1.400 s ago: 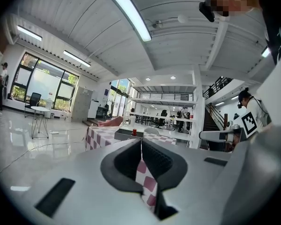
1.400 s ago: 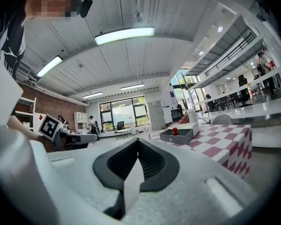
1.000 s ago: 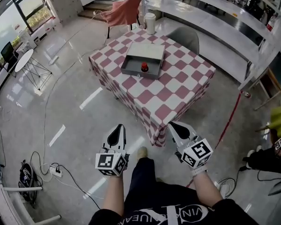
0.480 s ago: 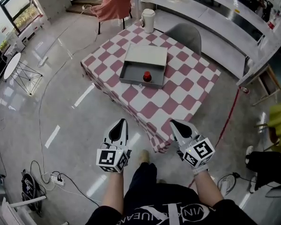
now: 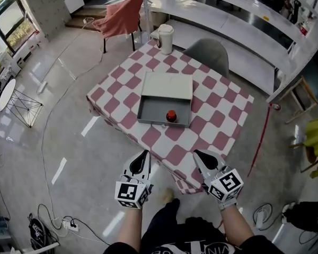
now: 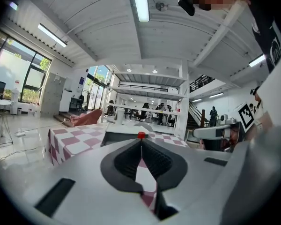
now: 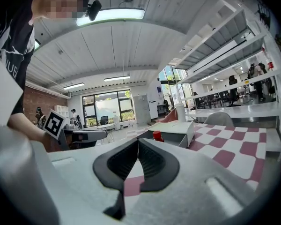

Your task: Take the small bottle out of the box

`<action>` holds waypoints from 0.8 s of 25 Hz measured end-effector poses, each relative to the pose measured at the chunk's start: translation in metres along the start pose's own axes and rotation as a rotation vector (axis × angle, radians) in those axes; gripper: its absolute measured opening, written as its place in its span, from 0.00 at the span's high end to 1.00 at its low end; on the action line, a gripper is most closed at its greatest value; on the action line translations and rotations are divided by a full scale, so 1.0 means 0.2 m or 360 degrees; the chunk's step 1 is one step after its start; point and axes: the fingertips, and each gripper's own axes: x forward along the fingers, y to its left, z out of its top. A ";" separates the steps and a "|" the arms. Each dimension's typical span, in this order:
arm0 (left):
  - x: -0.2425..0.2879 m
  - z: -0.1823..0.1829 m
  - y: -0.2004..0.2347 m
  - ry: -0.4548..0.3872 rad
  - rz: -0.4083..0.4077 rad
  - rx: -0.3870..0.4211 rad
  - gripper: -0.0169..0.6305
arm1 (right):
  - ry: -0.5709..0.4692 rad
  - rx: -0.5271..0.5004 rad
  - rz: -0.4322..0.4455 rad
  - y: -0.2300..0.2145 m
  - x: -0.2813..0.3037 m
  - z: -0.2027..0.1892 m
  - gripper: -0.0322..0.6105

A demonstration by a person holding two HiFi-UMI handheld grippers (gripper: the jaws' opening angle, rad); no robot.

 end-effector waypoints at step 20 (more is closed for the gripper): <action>0.33 -0.14 0.07 0.0025 -0.0088 -0.0034 0.95 | 0.0114 -0.0175 -0.0001 -0.17 0.46 -0.08 0.92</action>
